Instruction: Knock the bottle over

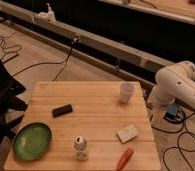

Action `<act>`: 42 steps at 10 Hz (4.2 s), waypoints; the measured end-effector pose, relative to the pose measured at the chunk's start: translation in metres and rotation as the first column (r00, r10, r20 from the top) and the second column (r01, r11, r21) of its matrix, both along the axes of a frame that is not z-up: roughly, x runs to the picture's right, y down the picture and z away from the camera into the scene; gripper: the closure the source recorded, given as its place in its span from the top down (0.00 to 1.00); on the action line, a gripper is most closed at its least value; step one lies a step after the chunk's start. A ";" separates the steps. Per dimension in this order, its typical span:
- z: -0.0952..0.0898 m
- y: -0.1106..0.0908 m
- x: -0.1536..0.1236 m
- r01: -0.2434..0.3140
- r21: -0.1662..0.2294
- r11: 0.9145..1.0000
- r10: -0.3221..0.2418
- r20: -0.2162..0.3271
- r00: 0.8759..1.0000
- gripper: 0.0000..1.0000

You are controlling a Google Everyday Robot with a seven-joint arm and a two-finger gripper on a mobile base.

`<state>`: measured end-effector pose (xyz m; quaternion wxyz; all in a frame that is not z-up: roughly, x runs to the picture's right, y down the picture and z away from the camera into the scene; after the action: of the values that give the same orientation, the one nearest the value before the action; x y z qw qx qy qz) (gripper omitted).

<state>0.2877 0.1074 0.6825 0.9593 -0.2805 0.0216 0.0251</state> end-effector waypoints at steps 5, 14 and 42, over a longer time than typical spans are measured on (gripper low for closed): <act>0.000 0.000 0.000 0.000 0.000 1.000 0.000 0.000 1.000 0.65; 0.001 0.001 0.000 -0.001 -0.002 1.000 0.001 0.001 1.000 0.63; -0.036 0.074 -0.157 0.217 -0.045 0.975 -0.174 0.454 0.874 0.00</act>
<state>0.1307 0.1813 0.6467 0.9216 -0.3202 -0.1701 -0.1383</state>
